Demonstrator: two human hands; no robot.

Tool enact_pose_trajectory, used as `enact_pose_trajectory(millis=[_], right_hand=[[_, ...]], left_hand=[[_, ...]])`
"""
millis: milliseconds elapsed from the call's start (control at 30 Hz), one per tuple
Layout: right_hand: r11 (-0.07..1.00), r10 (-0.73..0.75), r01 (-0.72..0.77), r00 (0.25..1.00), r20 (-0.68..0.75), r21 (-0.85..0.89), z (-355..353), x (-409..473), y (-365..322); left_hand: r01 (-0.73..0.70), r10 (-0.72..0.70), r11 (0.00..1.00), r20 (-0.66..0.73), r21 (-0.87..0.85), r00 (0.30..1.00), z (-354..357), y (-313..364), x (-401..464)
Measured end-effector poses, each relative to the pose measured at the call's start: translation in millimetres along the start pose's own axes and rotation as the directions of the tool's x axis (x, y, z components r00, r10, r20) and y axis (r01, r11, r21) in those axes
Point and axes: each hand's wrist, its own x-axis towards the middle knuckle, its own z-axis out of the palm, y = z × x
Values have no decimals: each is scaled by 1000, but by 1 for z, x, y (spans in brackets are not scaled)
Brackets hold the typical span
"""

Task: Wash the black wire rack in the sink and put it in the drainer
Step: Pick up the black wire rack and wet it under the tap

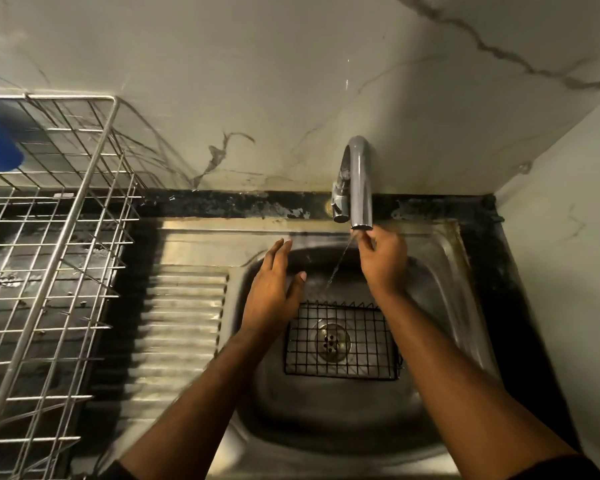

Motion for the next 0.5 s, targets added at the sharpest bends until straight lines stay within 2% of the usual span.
enact_pose_trajectory(millis=[100, 200, 267, 400, 500], right_hand=[[996, 53, -61, 991, 121, 58, -3, -42, 21], [989, 147, -148, 944, 296, -16, -7, -83, 42], [984, 159, -119, 920, 359, -131, -10, -104, 54], [946, 158, -12, 891, 425, -325, -16, -126, 75], [892, 177, 58, 868, 465, -449, -19, -132, 89]], left_hand=[[29, -27, 999, 40, -40, 999, 10, -1, -14], [130, -112, 982, 129, -136, 985, 27, -4, -33], [179, -151, 976, 204, -126, 967, 41, -8, -45], [199, -191, 980, 319, 8, 928, 65, -17, -54], [153, -174, 985, 381, 85, 908, 76, -21, -54]])
